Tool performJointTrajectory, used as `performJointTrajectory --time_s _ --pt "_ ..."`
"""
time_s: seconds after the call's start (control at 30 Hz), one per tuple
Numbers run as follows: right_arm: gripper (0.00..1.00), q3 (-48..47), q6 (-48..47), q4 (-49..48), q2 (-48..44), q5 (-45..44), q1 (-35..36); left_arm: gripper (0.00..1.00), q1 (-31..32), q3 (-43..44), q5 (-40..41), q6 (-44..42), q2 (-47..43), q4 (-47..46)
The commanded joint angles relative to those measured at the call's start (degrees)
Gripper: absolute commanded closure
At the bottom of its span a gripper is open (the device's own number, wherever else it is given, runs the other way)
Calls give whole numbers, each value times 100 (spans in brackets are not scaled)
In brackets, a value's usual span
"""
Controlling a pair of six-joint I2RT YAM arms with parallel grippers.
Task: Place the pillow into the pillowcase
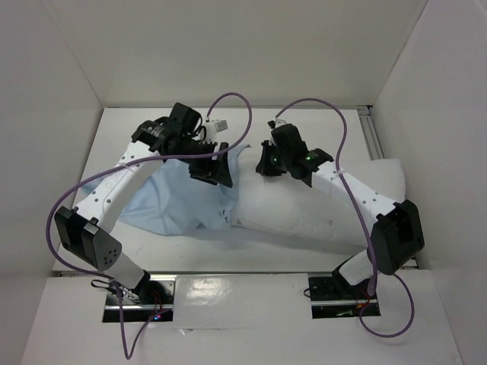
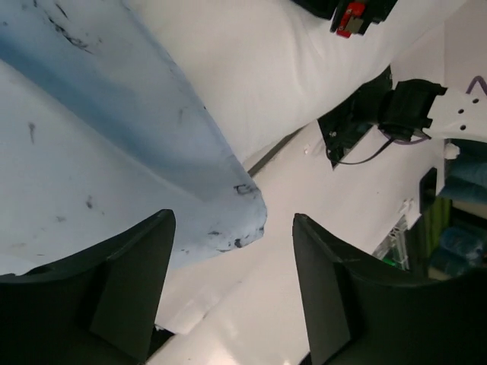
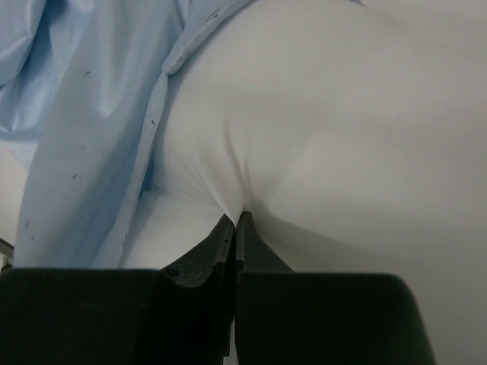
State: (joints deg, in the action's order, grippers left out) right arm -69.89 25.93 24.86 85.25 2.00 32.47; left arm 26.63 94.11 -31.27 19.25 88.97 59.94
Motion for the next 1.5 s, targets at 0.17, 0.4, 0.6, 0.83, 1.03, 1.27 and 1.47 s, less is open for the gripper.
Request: performJointTrajectory --time_s 0.17,0.4,0.6,0.83,1.03,1.27,1.47 --pt "100 186 0 10 -17 -332 -4 32 26 960 1236 -52 514 -8" --pt "100 81 -53 9 35 -279 -4 32 26 1452 1502 246 1579 -317" --pt "100 28 -53 10 35 -279 -4 29 78 980 1904 528 1782 -474" --pt "100 -25 -106 63 35 -279 -4 55 79 671 1905 598 1983 -589" --pt "100 -25 -159 63 -26 -279 -4 100 79 1836 1957 598 2177 -317" --pt "100 168 -159 10 -272 -218 242 100 79 3086 1572 783 2344 -237" --pt "100 283 -159 10 -667 -218 365 100 79 3456 1264 835 2617 -237"
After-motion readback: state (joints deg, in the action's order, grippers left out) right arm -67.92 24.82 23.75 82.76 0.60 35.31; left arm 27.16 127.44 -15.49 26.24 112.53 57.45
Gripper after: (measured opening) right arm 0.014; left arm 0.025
